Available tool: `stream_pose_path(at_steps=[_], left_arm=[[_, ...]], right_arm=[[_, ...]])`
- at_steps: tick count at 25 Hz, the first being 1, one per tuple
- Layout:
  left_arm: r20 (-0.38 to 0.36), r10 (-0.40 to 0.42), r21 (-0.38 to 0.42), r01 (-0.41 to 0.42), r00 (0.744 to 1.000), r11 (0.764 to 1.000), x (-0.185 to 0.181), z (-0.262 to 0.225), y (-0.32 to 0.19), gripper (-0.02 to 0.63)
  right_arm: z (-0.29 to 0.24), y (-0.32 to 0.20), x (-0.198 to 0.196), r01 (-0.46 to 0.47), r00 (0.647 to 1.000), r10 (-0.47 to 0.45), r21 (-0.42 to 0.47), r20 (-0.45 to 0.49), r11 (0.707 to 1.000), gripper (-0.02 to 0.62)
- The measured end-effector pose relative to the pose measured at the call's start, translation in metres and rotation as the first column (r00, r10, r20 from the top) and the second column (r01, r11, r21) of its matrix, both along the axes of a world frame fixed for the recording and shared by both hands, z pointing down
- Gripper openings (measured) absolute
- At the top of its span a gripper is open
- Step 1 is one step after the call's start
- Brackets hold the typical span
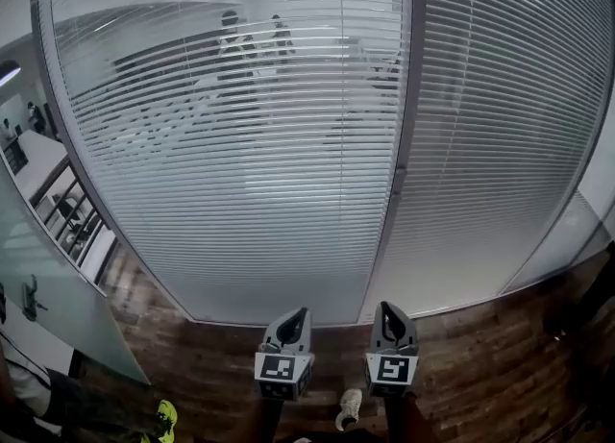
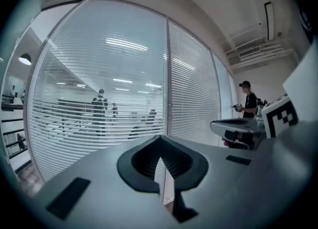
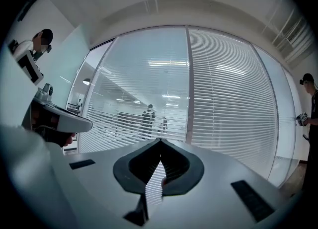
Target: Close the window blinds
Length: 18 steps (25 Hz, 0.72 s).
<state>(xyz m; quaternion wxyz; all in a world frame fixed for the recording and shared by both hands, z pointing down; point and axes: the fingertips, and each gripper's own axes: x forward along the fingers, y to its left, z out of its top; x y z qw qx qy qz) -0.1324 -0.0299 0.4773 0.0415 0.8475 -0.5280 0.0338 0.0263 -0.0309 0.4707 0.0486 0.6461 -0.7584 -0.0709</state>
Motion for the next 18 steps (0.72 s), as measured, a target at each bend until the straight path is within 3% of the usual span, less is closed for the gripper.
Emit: stream_pose_path(at_steps=[6, 12, 14, 18], left_arm=[[0.0, -0.04, 0.017, 0.04, 0.999, 0.999, 0.0, -0.003, -0.033, 0.0], [0.004, 0.009, 0.049, -0.009, 1.0, 0.999, 0.018, -0.011, -0.064, 0.0], [-0.005, 0.01, 0.024, -0.01, 1.0, 1.0, 0.023, -0.014, -0.067, 0.0], [0.002, 0.02, 0.019, -0.02, 1.0, 1.0, 0.033, -0.02, -0.081, 0.0]], right_arm=[[-0.001, -0.037, 0.008, 0.018, 0.995, -0.016, -0.018, 0.103, 1.0, 0.0], [-0.024, -0.062, 0.018, 0.015, 0.998, -0.016, 0.03, 0.055, 0.999, 0.0], [-0.024, -0.066, 0.021, 0.017, 0.999, -0.018, 0.028, 0.05, 0.999, 0.0], [-0.02, -0.082, 0.031, 0.033, 0.99, -0.029, -0.026, 0.142, 0.999, 0.0]])
